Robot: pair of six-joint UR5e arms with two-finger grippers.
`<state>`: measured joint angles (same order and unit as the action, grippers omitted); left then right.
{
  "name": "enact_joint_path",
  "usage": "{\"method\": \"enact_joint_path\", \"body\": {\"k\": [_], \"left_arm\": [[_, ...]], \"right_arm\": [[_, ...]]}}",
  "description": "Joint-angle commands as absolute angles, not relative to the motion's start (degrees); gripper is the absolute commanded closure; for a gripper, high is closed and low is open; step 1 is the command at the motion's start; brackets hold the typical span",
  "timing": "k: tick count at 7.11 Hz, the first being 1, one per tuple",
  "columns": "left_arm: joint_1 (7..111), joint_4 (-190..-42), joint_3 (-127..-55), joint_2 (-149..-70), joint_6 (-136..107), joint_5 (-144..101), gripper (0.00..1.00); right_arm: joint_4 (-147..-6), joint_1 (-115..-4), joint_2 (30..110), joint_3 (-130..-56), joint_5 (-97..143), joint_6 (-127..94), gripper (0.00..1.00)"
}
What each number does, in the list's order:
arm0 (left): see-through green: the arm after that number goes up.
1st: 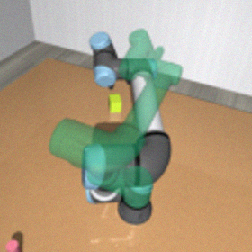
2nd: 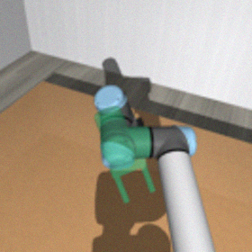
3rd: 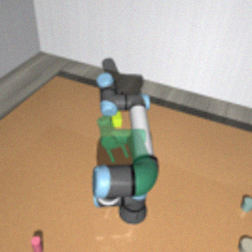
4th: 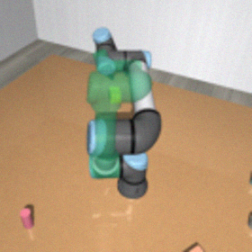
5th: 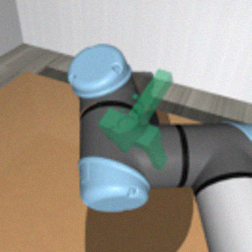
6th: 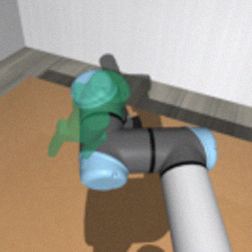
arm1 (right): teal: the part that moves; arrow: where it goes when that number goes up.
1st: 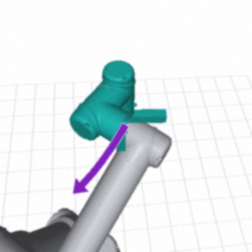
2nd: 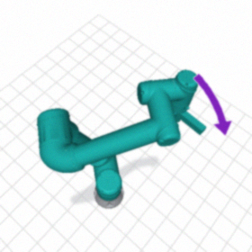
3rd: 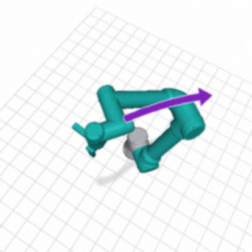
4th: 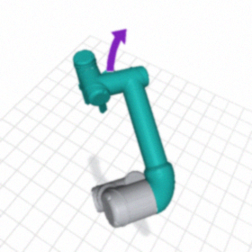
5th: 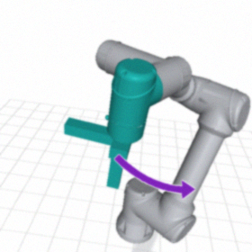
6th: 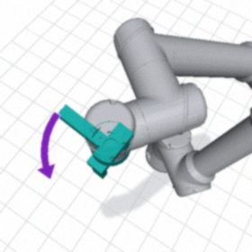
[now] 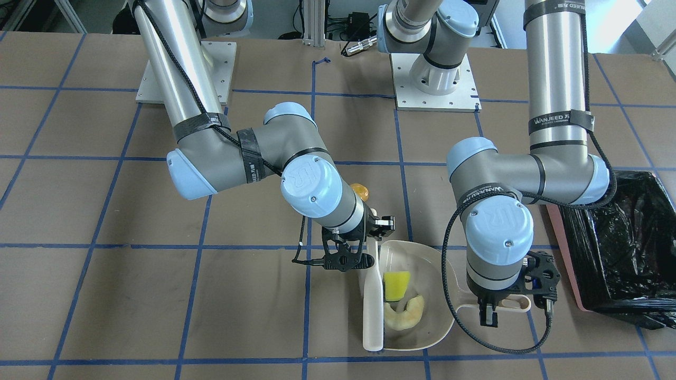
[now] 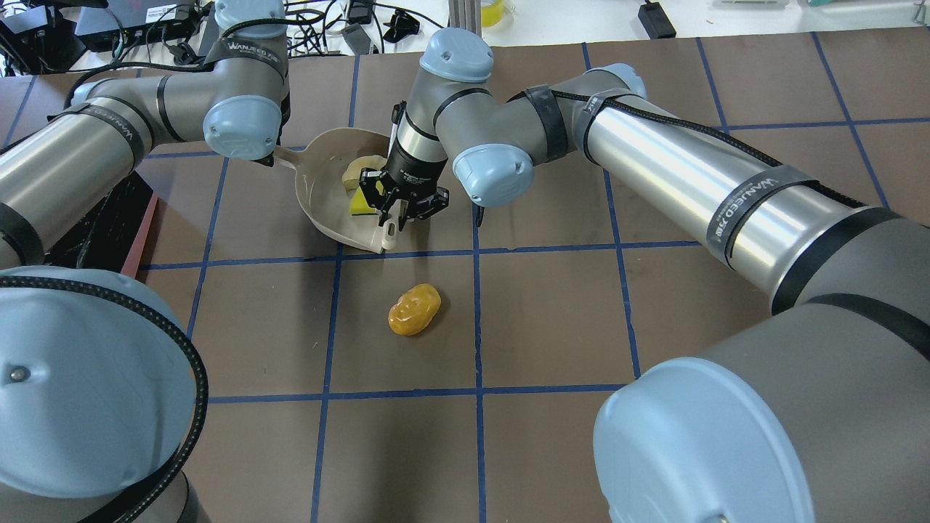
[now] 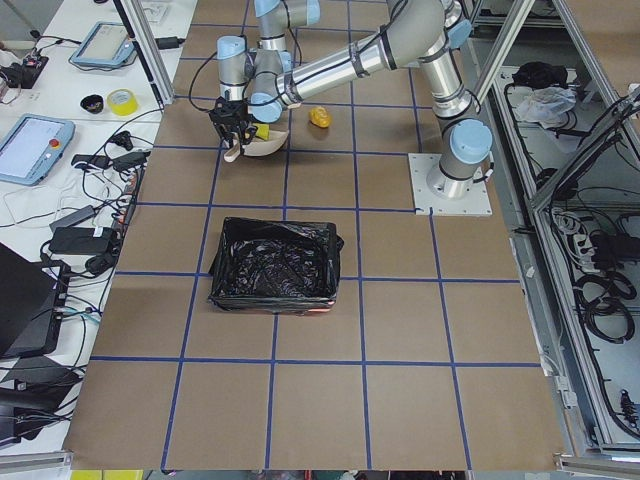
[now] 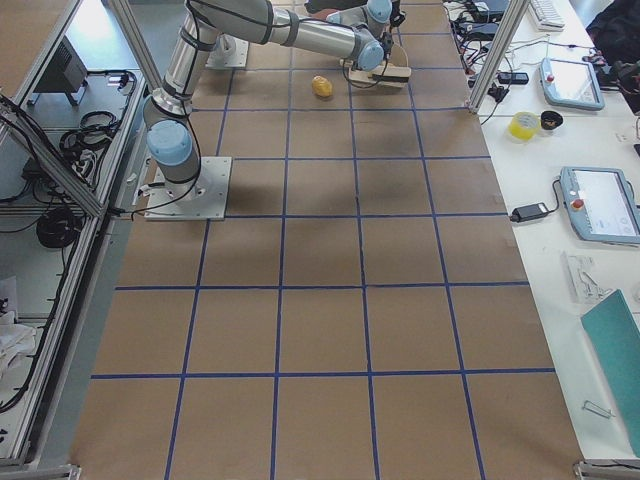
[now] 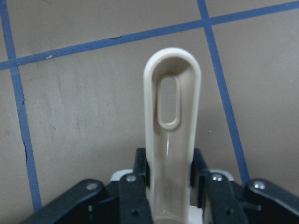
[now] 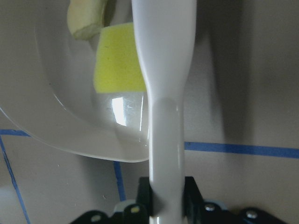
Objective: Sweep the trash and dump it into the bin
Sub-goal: 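Move the brush behind the orange-yellow piece with the right gripper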
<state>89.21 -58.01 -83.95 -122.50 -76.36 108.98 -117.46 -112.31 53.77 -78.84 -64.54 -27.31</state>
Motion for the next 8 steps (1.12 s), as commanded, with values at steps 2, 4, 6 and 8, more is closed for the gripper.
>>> {"method": "enact_joint_path", "body": {"k": [2,4,6,8], "left_arm": [[89.21,-58.01,-84.37,-122.17,-76.2,108.81,1.0],[89.21,-58.01,-84.64,-121.56,-75.24,108.46,1.0],[87.99,-57.57,-86.03,-120.15,-73.4,106.79,1.0],[82.38,-57.13,-91.2,-116.74,-68.07,101.44,1.0]], "right_arm": [[-108.59,-111.8,56.41,-78.22,-71.59,-27.6,0.87],[-100.15,-111.45,59.4,-78.4,-81.15,-27.68,0.87],[-92.32,-111.01,62.04,-80.15,-86.82,-29.77,0.86],[-90.26,-111.36,66.77,-86.27,-86.14,-40.3,0.89]]}}
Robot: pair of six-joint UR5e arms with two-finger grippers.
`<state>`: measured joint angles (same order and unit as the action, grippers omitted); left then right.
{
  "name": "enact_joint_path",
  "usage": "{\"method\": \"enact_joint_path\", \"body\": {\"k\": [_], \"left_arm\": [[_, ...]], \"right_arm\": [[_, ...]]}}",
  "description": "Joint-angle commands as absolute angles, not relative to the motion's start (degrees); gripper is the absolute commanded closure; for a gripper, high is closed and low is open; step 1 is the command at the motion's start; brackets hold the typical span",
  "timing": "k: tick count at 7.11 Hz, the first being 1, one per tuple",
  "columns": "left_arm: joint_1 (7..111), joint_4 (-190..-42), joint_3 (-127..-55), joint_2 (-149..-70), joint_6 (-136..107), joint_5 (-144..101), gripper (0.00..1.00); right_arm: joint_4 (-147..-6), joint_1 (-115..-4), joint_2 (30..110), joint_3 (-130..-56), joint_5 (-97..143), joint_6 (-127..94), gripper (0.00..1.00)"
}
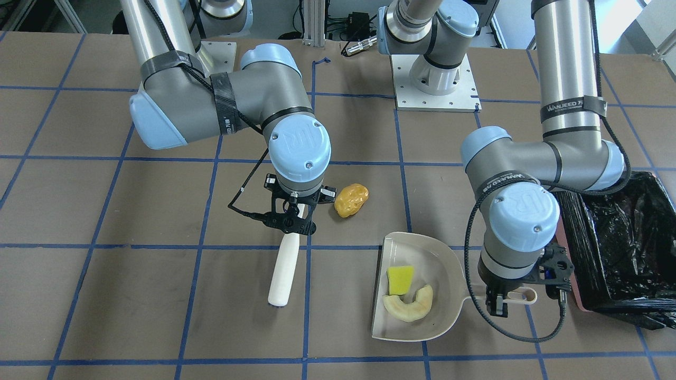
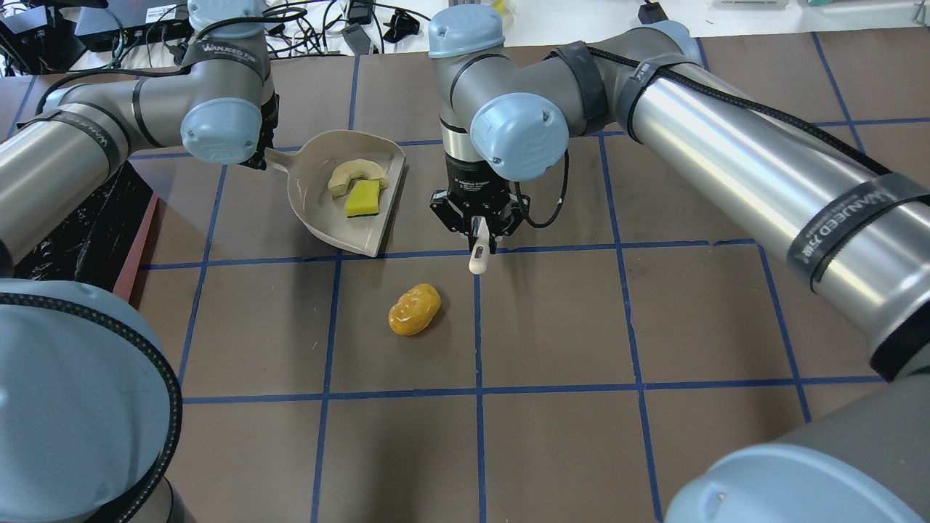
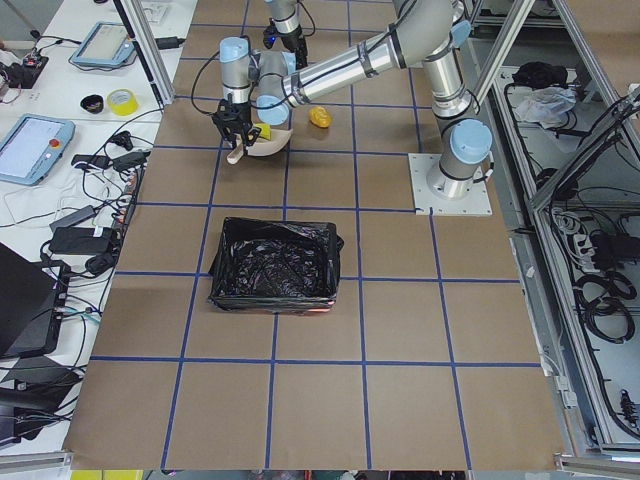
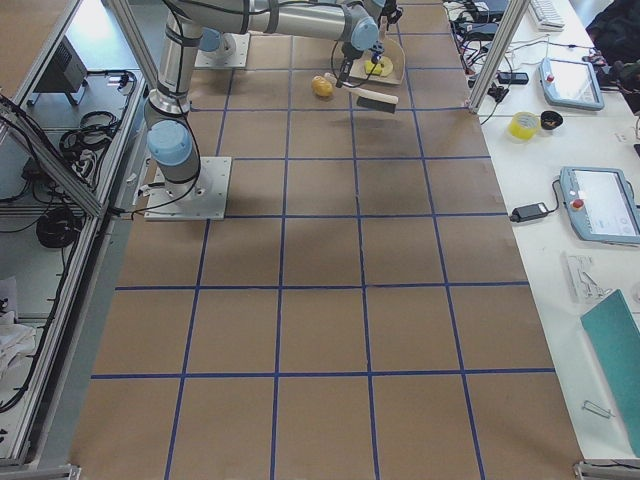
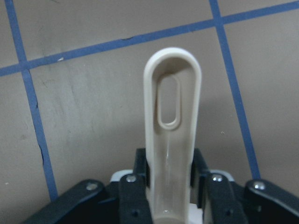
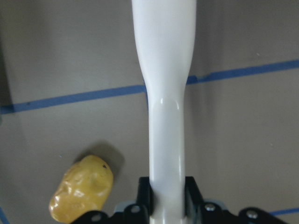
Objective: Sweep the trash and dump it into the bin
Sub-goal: 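Move the brush behind the orange-yellow piece with the right gripper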
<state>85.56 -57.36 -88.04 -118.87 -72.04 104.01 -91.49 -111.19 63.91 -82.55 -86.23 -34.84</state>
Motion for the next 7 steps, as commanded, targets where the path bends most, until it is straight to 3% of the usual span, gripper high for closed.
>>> {"method": "enact_joint_path", "body": {"k": [1,3,6,7], "left_arm": [[81.31,-57.04,-94.97,-113.76,-67.42,101.51,1.0],[81.12,-56.25,-103.49,-106.39,-66.97,101.69,1.0],[79.82,-40.76,-121.4,-99.68,-67.33,101.78,1.0],[79.11,-39.21,-123.81,-98.54,-67.5,101.78,1.0]], "right_arm": [[-90.52,-111.88,68.62,-89.35,-84.57,-44.52,0.9],[-89.74,-114.06,70.74,-91.4,-75.71,-56.97,1.0],[-90.79,-120.58,71.19,-93.25,-70.34,-64.68,1.0],[-93.58,-120.85,71.19,-94.99,-68.83,-64.69,1.0]]}}
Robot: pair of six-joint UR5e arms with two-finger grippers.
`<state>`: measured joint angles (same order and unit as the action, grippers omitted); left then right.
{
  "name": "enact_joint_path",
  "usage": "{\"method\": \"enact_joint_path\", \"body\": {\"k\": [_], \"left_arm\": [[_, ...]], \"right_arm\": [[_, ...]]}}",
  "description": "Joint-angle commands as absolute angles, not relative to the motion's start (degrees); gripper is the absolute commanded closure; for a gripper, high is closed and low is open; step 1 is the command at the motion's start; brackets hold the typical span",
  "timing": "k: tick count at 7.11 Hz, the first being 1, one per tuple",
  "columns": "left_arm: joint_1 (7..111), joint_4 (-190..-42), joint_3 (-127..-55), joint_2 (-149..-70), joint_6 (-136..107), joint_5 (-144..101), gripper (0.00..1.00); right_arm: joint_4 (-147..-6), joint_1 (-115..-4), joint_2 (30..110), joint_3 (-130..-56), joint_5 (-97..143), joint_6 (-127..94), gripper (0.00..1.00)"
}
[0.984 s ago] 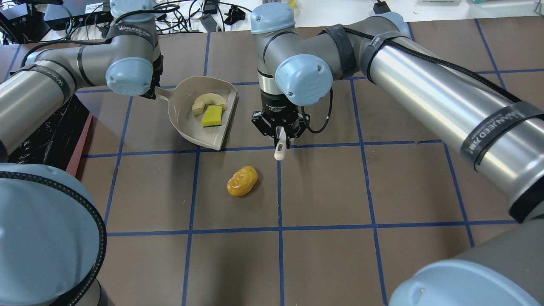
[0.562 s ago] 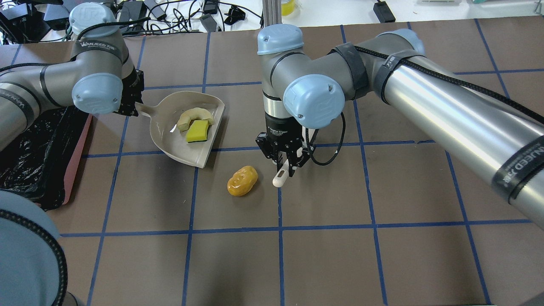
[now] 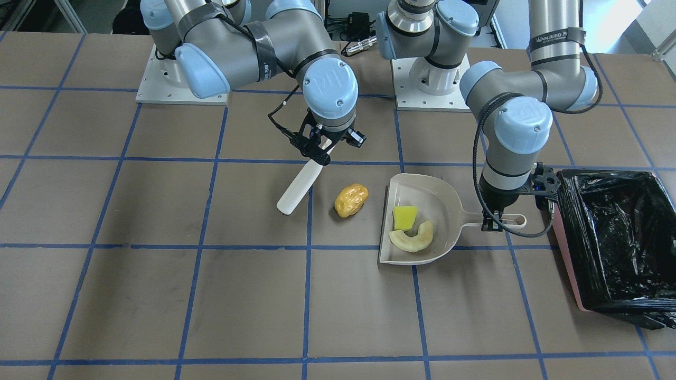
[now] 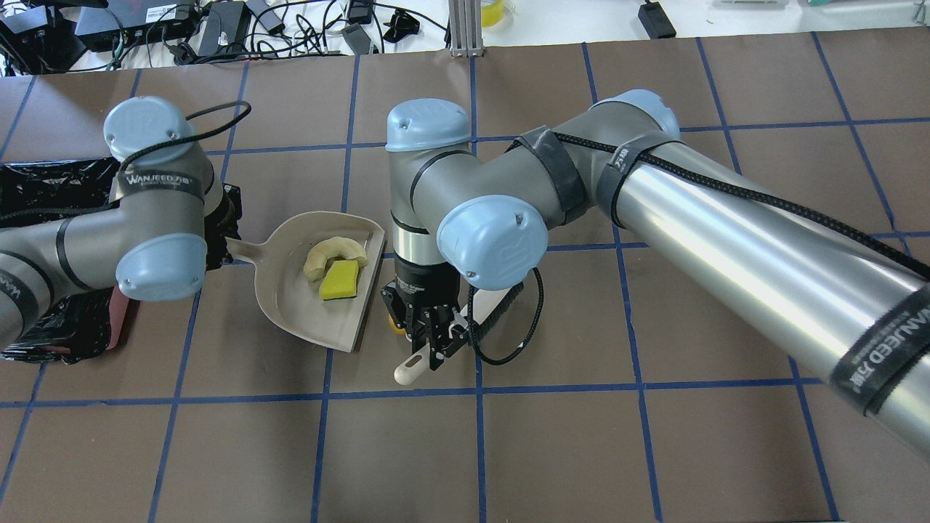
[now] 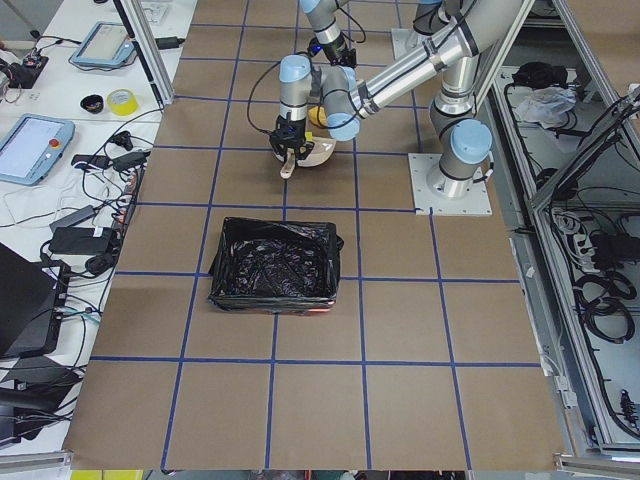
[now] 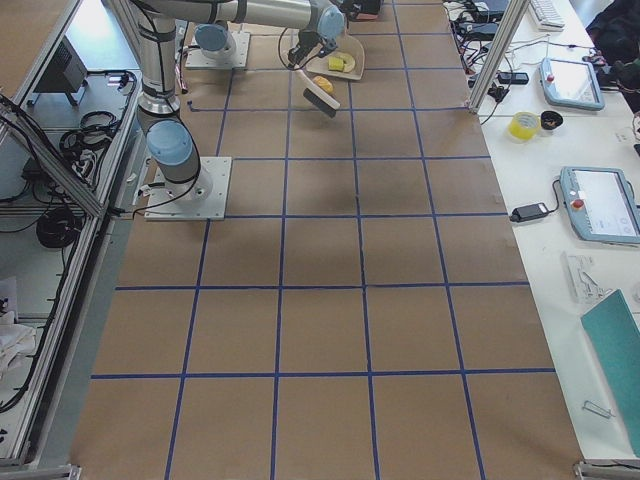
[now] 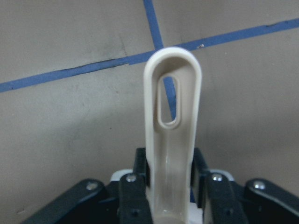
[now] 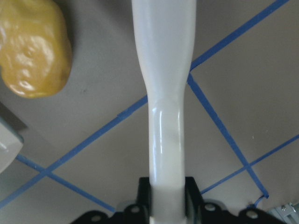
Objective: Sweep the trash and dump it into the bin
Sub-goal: 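Sweep the orange-yellow piece into the dustpan with the right gripper's brush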
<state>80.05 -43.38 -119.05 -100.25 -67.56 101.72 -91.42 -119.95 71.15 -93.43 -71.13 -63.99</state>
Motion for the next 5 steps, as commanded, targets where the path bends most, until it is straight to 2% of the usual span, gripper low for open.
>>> {"method": "enact_joint_path", "body": {"k": [1,5], "left_arm": [[79.88,-39.46,-124.27,-97.74,-69.68,101.69,1.0],[82.27,-39.64,-124.02,-98.0,-74.27,102.56,1.0]], "right_arm": [[-100.39,-121.89,71.1,-97.79,-68.3,-64.6,1.0],[-120.43,-124.98,66.54,-99.23,-69.53,-50.85,1.0]]}}
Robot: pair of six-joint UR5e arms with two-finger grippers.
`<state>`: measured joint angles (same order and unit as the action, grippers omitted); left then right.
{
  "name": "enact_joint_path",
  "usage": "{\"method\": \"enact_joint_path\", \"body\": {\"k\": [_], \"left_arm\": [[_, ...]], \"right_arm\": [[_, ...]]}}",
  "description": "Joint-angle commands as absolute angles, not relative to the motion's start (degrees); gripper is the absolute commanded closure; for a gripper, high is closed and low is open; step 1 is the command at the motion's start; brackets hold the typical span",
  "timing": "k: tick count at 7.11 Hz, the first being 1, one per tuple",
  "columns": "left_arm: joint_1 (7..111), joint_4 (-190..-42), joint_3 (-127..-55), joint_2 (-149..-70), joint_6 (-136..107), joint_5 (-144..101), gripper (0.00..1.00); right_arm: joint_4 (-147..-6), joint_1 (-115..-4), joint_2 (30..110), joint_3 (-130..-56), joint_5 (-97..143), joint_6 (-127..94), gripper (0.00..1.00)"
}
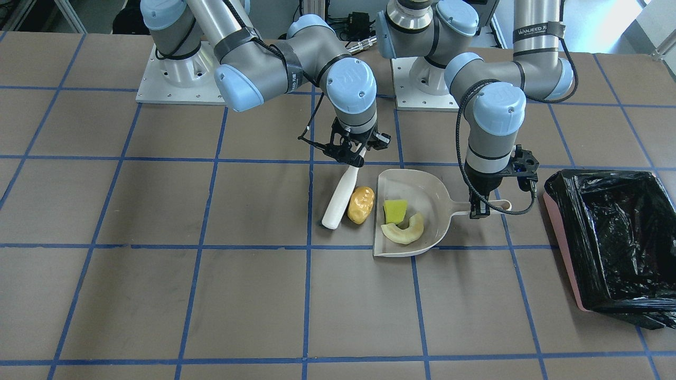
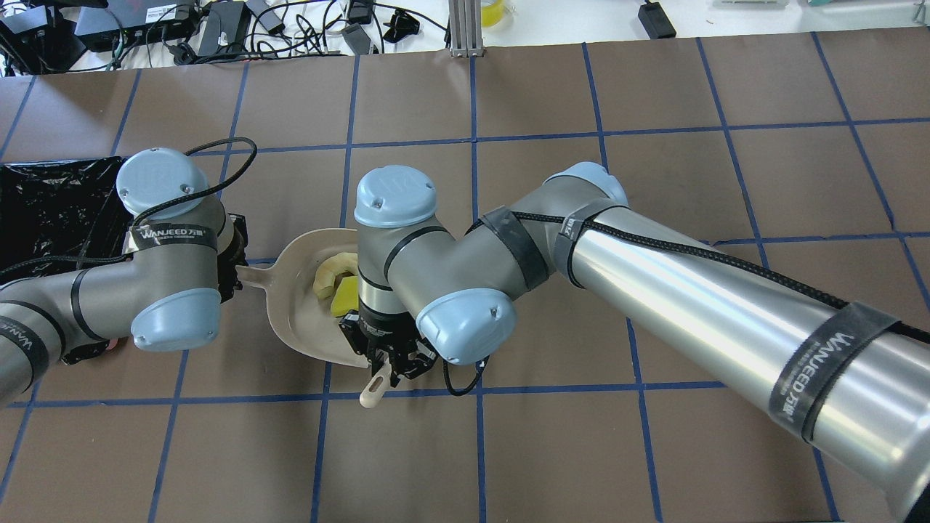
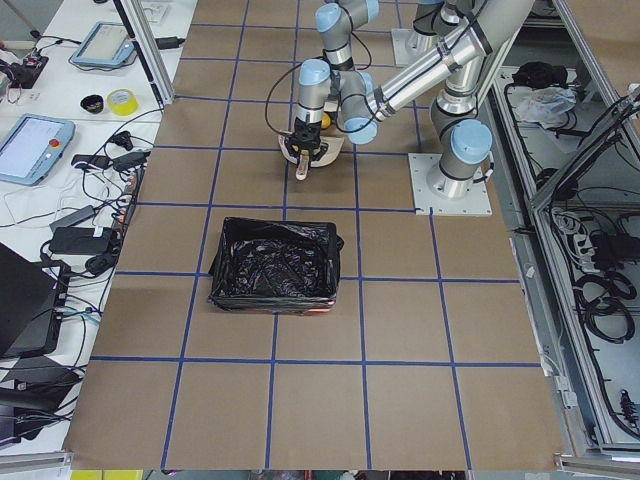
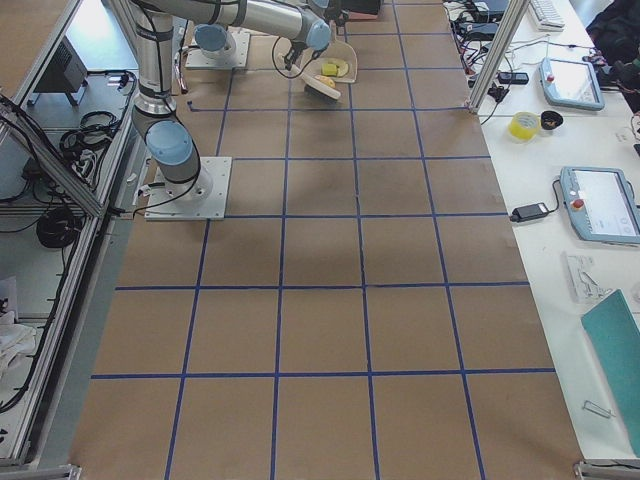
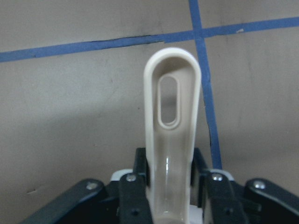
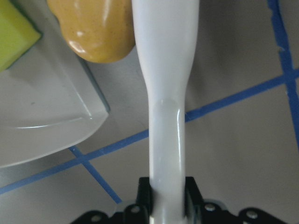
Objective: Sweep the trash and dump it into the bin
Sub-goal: 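Sweep the orange-yellow piece into the dustpan with the right gripper's brush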
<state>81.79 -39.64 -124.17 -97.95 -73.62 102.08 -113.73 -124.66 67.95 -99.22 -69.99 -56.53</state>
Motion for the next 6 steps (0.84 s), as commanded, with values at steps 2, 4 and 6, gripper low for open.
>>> {"method": "enact_joint_path", "body": {"k": [2,4,6], "left_arm": [[82.27,-39.64,-123.75,-98.09,-74.27,102.74,1.0],[82.27,-39.55,-123.57,-98.35,-74.35,102.66,1.0],[82.27,-39.55,-123.49,-98.7,-74.27,102.48,1.0]], "right_arm": [[-124.79,-124.98,64.78,-98.88,-69.17,-37.41,1.0],[-125.51,-124.98,64.69,-98.79,-67.32,-36.48,1.0],[-122.71,-124.54,66.26,-99.57,-69.77,-36.21,1.0]]}}
